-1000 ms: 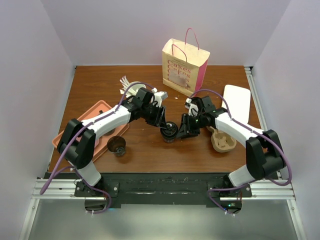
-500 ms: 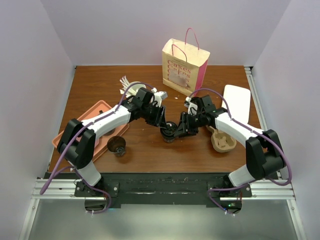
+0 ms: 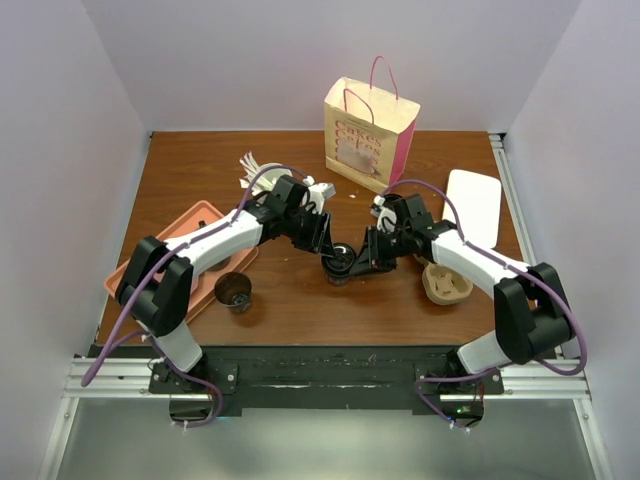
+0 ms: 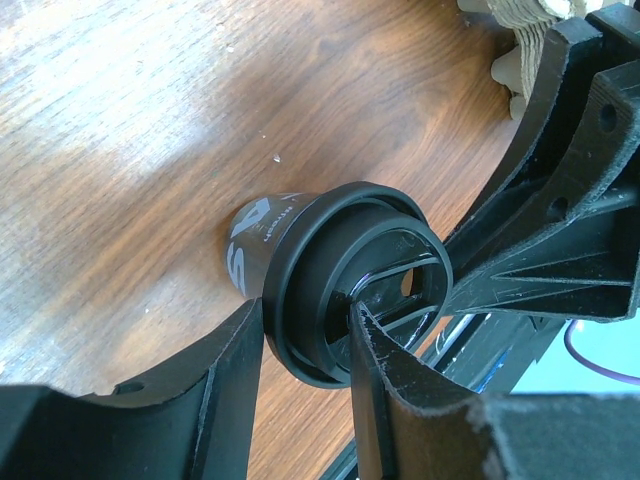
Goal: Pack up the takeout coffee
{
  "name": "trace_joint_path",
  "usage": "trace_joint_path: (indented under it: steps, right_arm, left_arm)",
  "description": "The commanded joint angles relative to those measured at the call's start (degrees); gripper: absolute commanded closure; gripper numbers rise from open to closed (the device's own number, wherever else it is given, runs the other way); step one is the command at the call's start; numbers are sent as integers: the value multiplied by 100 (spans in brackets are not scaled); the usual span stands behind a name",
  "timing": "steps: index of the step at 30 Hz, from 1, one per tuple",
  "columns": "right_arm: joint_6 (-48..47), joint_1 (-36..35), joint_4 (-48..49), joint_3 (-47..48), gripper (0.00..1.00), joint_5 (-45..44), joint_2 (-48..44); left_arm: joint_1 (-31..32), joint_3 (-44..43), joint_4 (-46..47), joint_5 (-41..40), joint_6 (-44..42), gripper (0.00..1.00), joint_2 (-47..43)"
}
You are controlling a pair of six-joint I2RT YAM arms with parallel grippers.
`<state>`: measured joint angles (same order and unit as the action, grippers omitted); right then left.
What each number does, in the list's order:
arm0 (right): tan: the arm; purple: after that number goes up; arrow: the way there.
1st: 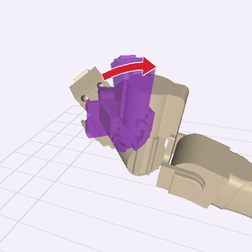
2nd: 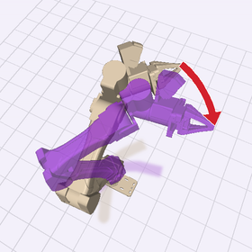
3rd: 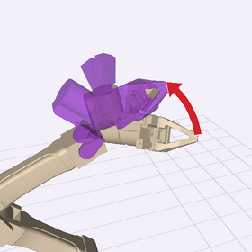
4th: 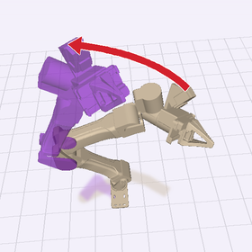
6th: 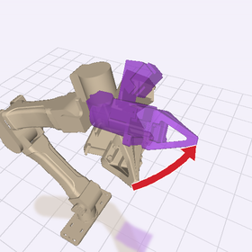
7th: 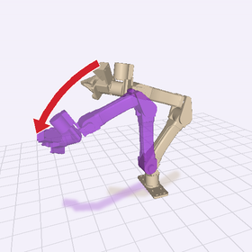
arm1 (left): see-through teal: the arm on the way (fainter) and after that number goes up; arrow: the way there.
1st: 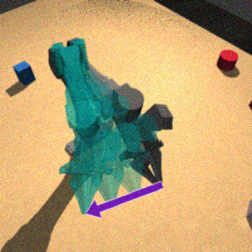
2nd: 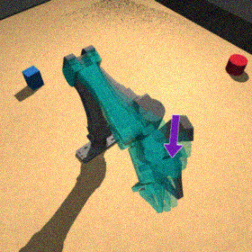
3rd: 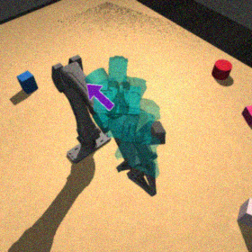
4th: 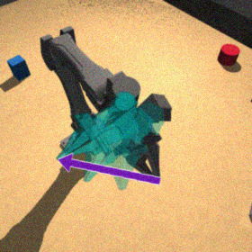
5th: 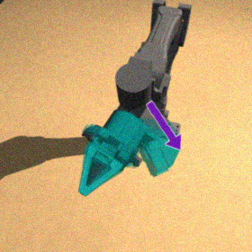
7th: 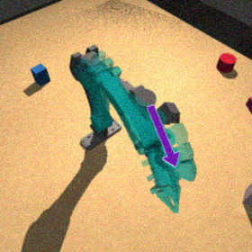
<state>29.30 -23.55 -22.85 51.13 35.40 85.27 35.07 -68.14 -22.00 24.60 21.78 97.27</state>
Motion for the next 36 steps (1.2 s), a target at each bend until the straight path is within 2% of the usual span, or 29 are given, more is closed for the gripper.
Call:
trace_joint_path:
  steps: [1, 6, 9, 13, 17, 22, 24, 28, 36]
  right_arm:
    - [-170, 35, -132, -524, 81, -1597, 104]
    - [-161, 35, 104, -815, 81, -1704, 68]
    - [-117, 26, 158, -702, 74, -1388, -107]
    - [-152, 43, -307, 376, 66, -1264, -380]
    - [-240, 140, -606, 1143, 63, -1062, -363]
    - [-416, 395, -545, 1416, 63, -711, -38]
    - [-512, 439, -335, 1443, 63, -271, 94]
    - [-881, 457, -518, 1619, 64, -138, 454]
    - [-970, 509, -256, 1391, 66, 2, 762]
  left_arm:
    - [53, 292, -753, -799, -244, 61, 556]
    - [53, 363, -753, -869, -253, 61, 608]
    - [61, 380, -727, -869, -253, 61, 591]
    - [53, 354, -762, -869, -271, 61, 600]
    - [61, 354, -771, -860, -288, 61, 608]
    - [61, 328, -797, -869, -332, 61, 643]
    - [61, 284, -841, -878, -359, 61, 679]
    - [53, 231, -885, -878, -403, 61, 705]
    - [61, 178, -911, -869, -429, 61, 793]
